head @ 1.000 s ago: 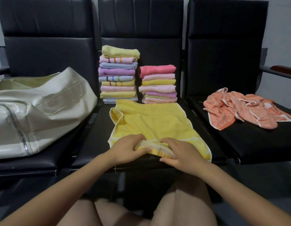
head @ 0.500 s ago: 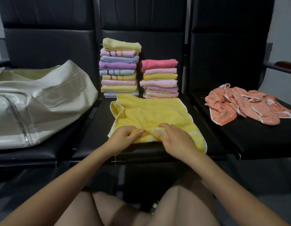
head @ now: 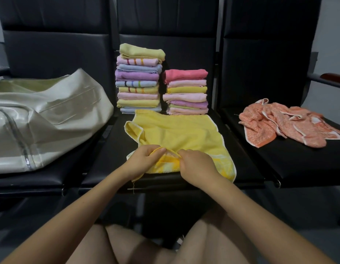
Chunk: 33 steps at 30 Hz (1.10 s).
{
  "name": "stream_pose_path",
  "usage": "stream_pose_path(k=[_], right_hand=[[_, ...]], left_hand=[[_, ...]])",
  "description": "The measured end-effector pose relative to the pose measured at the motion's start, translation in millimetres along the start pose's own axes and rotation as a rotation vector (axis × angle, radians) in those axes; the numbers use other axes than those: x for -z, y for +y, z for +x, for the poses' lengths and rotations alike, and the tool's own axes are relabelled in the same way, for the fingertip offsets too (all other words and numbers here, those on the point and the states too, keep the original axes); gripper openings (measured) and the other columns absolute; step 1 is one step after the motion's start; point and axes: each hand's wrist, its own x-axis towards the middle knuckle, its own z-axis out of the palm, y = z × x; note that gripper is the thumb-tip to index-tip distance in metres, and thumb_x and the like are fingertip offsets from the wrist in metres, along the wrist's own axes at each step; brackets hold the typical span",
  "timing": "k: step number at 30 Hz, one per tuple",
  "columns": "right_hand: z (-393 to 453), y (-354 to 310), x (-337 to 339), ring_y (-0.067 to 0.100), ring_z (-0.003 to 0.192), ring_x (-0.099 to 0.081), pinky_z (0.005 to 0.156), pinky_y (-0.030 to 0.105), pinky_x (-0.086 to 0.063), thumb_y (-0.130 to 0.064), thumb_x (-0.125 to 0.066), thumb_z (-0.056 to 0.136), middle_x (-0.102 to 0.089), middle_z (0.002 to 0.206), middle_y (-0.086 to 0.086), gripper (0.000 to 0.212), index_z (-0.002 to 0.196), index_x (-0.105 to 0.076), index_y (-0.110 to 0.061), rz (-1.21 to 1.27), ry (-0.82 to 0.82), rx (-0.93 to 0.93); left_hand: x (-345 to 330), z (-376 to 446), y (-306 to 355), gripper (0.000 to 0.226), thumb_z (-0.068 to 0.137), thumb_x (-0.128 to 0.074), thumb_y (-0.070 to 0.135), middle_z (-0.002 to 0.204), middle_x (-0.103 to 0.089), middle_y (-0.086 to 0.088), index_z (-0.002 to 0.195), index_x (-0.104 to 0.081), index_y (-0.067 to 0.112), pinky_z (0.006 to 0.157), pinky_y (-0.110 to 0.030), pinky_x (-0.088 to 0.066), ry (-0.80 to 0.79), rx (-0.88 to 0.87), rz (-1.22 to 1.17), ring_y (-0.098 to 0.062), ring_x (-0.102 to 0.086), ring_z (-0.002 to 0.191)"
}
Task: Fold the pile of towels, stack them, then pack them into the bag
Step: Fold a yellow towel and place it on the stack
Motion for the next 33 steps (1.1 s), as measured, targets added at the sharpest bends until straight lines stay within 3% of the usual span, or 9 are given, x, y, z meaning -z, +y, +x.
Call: stream_pose_path(k=[5, 11, 13, 17, 20, 22, 26, 28, 33], right_hand=[[15.9, 26.8, 37.7, 0.021, 0.080, -0.050, 0.059, 0.030, -0.036, -0.012, -0.042, 0.090, -0.051, 0.085, -0.002, 0.017, 0.102, -0.054, -0.015, -0.167, -0.312, -0.090], [65.6, 93.1, 49.4, 0.024, 0.079, -0.054, 0.057, 0.029, -0.039, -0.007, -0.039, 0.096, -0.060, 0.097, 0.014, 0.031, 0.111, -0.063, 0.005, 0.082, -0.526, -0.330], [83.7, 101.6, 54.0, 0.024, 0.078, -0.056, 0.057, 0.030, -0.040, -0.006, -0.039, 0.096, -0.059, 0.091, 0.012, 0.028, 0.106, -0.063, 0.005, 0.034, -0.460, -0.352], [121.2, 123.0, 49.6, 0.021, 0.074, -0.059, 0.059, 0.030, -0.045, -0.017, -0.052, 0.089, -0.057, 0.077, 0.002, 0.017, 0.090, -0.066, -0.007, 0.035, -0.092, -0.437], [129.3, 126.5, 20.4, 0.025, 0.085, -0.064, 0.071, 0.036, -0.049, -0.021, -0.057, 0.088, -0.069, 0.086, 0.007, 0.020, 0.087, -0.073, -0.008, 0.428, 0.077, -0.456], [119.0, 121.2, -7.6, 0.019, 0.093, -0.063, 0.076, 0.030, -0.044, -0.022, -0.058, 0.091, -0.071, 0.096, 0.001, 0.019, 0.091, -0.075, -0.014, 0.610, 0.069, -0.448], [107.3, 125.2, -39.0, 0.010, 0.095, -0.059, 0.078, 0.027, -0.045, -0.035, -0.059, 0.091, -0.064, 0.097, -0.013, 0.014, 0.094, -0.063, -0.022, 0.546, 0.051, -0.334], [106.9, 128.1, -36.9, 0.003, 0.103, -0.054, 0.088, 0.027, -0.047, -0.045, -0.066, 0.085, -0.059, 0.107, -0.019, 0.028, 0.106, -0.059, -0.029, 0.593, -0.004, -0.321], [104.0, 130.7, -37.5, 0.014, 0.110, -0.057, 0.090, 0.025, -0.043, -0.031, -0.065, 0.089, -0.063, 0.117, -0.006, 0.030, 0.116, -0.067, -0.019, 0.447, 0.020, -0.278]], left_hand=[[18.1, 7.8, -2.1, 0.028, 0.099, -0.052, 0.030, 0.067, -0.050, 0.011, 0.076, -0.059, 0.017, 0.062, -0.020, -0.039, -0.105, 0.069, 0.162, 0.000, -0.046, 0.061], [52.2, 60.1, 6.4, 0.025, 0.102, -0.045, 0.029, 0.081, -0.054, 0.004, 0.079, -0.056, 0.023, 0.066, -0.026, -0.037, -0.098, 0.200, 0.447, -0.008, -0.050, 0.075], [55.9, 80.4, 9.7, 0.032, 0.101, -0.047, 0.027, 0.073, -0.052, 0.003, 0.069, -0.051, 0.022, 0.057, -0.025, -0.033, -0.003, 0.149, 0.549, -0.009, -0.048, 0.068], [57.0, 116.2, 10.8, 0.036, 0.100, -0.046, 0.026, 0.069, -0.048, 0.003, 0.065, -0.041, 0.024, 0.051, -0.028, -0.025, 0.234, 0.089, 0.681, -0.011, -0.044, 0.063], [52.4, 131.5, -17.4, 0.032, 0.100, -0.044, 0.025, 0.082, -0.046, 0.003, 0.069, -0.039, 0.025, 0.064, -0.030, -0.030, 0.240, 0.076, 0.669, -0.017, -0.048, 0.077], [46.4, 128.3, -44.2, 0.027, 0.102, -0.042, 0.027, 0.086, -0.047, 0.004, 0.075, -0.043, 0.021, 0.069, -0.032, -0.033, 0.194, 0.130, 0.681, -0.022, -0.053, 0.085], [41.5, 117.9, -69.0, 0.036, 0.101, -0.044, 0.028, 0.066, -0.048, 0.006, 0.066, -0.040, 0.023, 0.059, -0.033, -0.028, 0.337, 0.132, 0.589, -0.019, -0.050, 0.068], [43.5, 114.7, -69.9, 0.036, 0.101, -0.045, 0.027, 0.064, -0.049, 0.004, 0.066, -0.041, 0.020, 0.056, -0.033, -0.027, 0.352, 0.126, 0.572, -0.019, -0.050, 0.065], [42.2, 98.6, -61.7, 0.034, 0.101, -0.044, 0.027, 0.064, -0.051, 0.002, 0.068, -0.044, 0.019, 0.050, -0.026, -0.026, 0.359, 0.122, 0.569, -0.010, -0.048, 0.060]])
